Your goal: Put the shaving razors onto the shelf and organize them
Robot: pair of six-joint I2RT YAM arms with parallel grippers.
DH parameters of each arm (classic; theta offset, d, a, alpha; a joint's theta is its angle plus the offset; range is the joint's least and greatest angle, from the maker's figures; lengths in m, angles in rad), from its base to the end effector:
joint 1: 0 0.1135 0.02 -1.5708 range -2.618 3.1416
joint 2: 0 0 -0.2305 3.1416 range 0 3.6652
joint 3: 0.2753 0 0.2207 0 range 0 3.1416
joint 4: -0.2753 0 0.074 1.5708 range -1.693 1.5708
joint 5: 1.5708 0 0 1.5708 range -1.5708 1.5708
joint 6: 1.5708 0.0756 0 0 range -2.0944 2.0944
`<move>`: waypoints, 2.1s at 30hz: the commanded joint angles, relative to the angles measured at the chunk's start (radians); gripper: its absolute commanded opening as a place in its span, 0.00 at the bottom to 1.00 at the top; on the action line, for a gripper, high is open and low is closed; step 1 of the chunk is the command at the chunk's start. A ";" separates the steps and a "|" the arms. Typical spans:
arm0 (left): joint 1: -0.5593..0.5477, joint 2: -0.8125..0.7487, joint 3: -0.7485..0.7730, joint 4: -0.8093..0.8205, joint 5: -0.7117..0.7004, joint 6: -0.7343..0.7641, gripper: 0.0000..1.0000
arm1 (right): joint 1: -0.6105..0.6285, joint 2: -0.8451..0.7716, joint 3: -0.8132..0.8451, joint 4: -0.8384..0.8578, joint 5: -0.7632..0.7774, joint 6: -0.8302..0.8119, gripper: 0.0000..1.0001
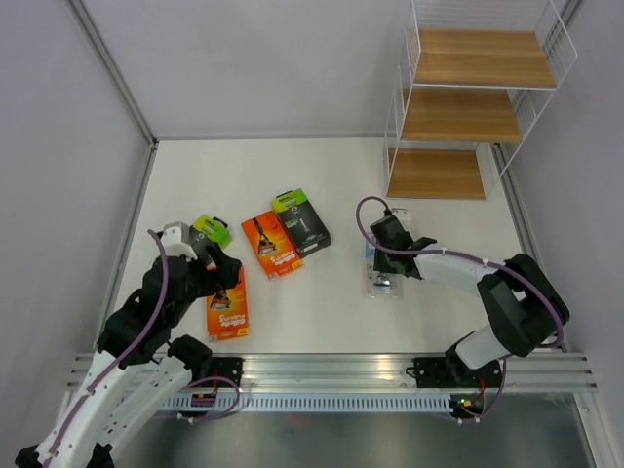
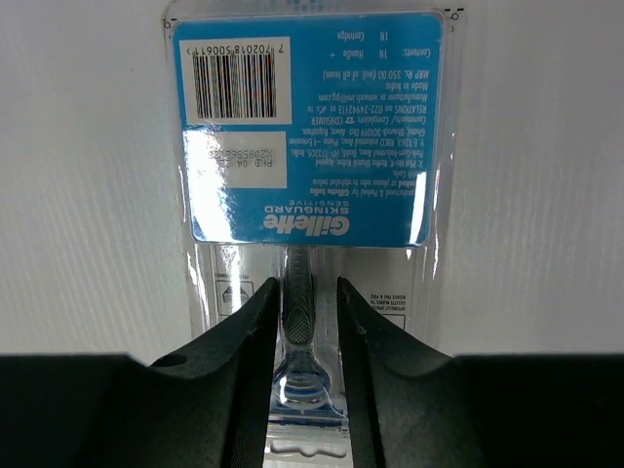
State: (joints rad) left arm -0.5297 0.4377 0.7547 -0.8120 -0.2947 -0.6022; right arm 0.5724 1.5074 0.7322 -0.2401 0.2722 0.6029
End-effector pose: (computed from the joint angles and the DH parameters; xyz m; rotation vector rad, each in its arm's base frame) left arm 0.1173 -0.0433 0.2649 -0.2567 2.0506 -0.4006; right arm 0.2435 0.1327 0.1130 0.1374 2.5293 0.1116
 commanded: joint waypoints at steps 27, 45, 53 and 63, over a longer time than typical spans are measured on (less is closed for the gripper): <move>0.000 0.012 -0.011 0.002 -0.078 -0.042 1.00 | 0.046 -0.281 0.197 -0.186 0.156 0.071 0.00; 0.000 0.062 -0.005 0.005 -0.066 -0.033 1.00 | -0.002 -0.328 0.794 -0.186 0.446 -0.248 0.01; 0.000 0.050 -0.006 0.005 -0.070 -0.034 1.00 | -0.161 -0.214 0.937 -0.131 0.354 -0.218 0.00; 0.000 0.079 -0.005 0.013 -0.050 -0.022 1.00 | -0.301 -0.007 1.339 -0.134 0.335 -0.132 0.01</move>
State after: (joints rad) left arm -0.5297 0.4999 0.7456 -0.8143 -0.3573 -0.6250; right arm 0.2867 1.4963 1.9953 -0.4492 0.6041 0.4564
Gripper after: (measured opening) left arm 0.993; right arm 0.228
